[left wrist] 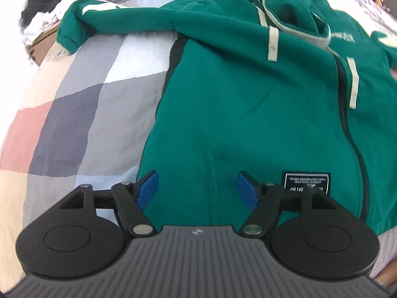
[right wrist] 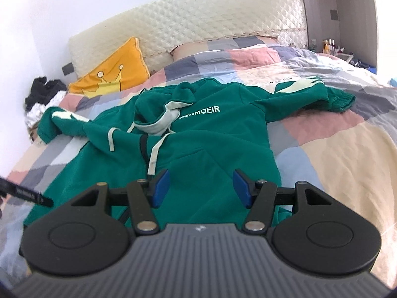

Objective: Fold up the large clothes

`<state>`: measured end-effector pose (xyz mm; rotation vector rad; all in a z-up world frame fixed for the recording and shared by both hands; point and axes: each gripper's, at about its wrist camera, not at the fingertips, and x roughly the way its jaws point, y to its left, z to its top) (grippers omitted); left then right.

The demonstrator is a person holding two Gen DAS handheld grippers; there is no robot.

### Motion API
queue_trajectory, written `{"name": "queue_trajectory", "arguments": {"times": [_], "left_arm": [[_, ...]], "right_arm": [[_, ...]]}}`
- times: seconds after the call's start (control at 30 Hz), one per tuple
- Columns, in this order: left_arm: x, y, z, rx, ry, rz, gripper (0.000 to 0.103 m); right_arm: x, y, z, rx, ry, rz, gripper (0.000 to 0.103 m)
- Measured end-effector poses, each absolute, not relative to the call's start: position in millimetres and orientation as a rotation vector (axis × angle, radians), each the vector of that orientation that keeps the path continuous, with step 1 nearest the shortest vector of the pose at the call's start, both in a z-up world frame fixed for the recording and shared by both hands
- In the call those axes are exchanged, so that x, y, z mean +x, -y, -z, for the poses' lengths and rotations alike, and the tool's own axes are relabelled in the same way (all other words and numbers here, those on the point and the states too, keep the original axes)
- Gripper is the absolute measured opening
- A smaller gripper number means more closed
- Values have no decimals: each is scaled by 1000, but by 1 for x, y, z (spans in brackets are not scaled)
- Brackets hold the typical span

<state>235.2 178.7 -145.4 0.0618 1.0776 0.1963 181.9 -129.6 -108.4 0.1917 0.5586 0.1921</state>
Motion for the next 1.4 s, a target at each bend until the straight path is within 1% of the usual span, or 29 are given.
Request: {"name": "queue_trajectory", "arguments": {"times": [0.27, 0.37, 0.47, 0.67, 0.77, 0.8, 0.87, 0.9, 0.93, 0.97, 1.0, 1.03, 1.07, 1.13, 1.23, 1.4], "left_arm": [[243, -172, 180, 130, -1117, -225, 74], [240, -182, 174, 89, -1050, -242, 74], [237, -186, 164, 128, -976, -266, 74], [250, -189, 181, 192, -1011, -288, 74], [255, -196, 194, 137, -1031, -267, 72], [258, -198, 198, 117, -1041, -267, 70], [261, -201, 205, 77, -1056, -252, 51], [263, -202, 208, 63, -1059, -246, 47], [263, -200, 211, 70, -1060, -242, 39], [264, -196, 212, 104, -1058, -235, 27], [263, -191, 212, 136, -1055, -231, 20], [263, -188, 211, 158, -1051, -230, 10], [261, -185, 210, 175, -1045, -232, 7], [258, -185, 205, 193, -1029, -223, 5], [248, -204, 186, 77, -1001, -228, 5], [224, -246, 135, -154, -921, -240, 4]], "right_arm": [[190, 149, 115, 280, -586, -149, 59], [192, 151, 117, 295, -596, -140, 59], [193, 153, 119, 307, -602, -138, 59], [198, 151, 121, 304, -613, -144, 59], [197, 152, 121, 307, -615, -134, 59], [197, 152, 121, 305, -611, -127, 59], [198, 151, 121, 300, -606, -122, 59], [198, 150, 121, 296, -608, -121, 59], [199, 150, 121, 292, -610, -121, 59], [199, 149, 122, 290, -612, -121, 59], [199, 149, 122, 287, -615, -121, 59], [199, 149, 122, 285, -616, -121, 59], [199, 149, 122, 284, -615, -120, 59], [198, 150, 122, 287, -609, -122, 59], [198, 152, 121, 297, -599, -118, 59], [199, 158, 120, 322, -589, -113, 59]]}}
